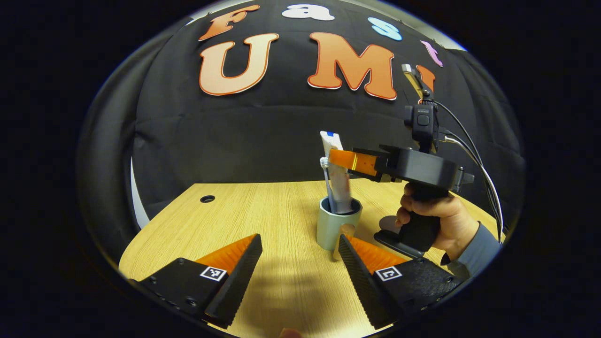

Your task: Put the toothbrush and toothpaste on the desktop into the cup, then pick up the cup and place it on the coaster on the desktop.

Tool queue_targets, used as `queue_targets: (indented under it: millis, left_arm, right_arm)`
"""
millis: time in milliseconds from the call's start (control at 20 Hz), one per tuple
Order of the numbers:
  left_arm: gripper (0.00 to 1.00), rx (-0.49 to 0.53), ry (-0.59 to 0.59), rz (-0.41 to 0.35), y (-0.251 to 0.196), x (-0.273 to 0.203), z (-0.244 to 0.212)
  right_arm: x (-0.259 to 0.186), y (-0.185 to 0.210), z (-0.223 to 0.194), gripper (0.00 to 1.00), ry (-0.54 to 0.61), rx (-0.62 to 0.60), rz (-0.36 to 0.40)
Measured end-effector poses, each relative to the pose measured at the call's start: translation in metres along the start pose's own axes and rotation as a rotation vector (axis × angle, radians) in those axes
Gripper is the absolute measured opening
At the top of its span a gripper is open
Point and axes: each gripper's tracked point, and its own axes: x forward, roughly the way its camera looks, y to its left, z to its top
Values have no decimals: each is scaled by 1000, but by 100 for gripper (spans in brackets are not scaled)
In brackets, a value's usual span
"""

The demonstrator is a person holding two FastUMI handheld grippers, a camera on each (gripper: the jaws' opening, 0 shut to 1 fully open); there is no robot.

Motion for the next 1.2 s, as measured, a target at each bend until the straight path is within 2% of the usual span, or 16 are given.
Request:
queue_targets:
  millis: [250, 450, 800, 900, 1050, 1200]
  left_arm:
    - [99, -12, 22, -11, -6, 1, -6]
    - [99, -18, 30, -24, -15, 3, -7]
    - [99, -52, 40, -13, -28, 17, 14]
    - [98, -66, 48, -12, -31, 23, 24]
    - [98, -54, 75, -20, -41, 37, 37]
    - [97, -54, 107, -63, -55, 51, 48]
  right_arm:
    - [-7, -6, -27, 18, 114, -17, -3]
    - [-22, -12, -11, 34, 97, -60, -16]
    - [-68, -19, 42, 72, 17, -131, -12]
    - [-85, -23, 58, 80, 1, -144, -16]
    - [-112, -33, 79, 86, -13, -169, -25]
    - [-138, -50, 93, 90, -25, -217, -53]
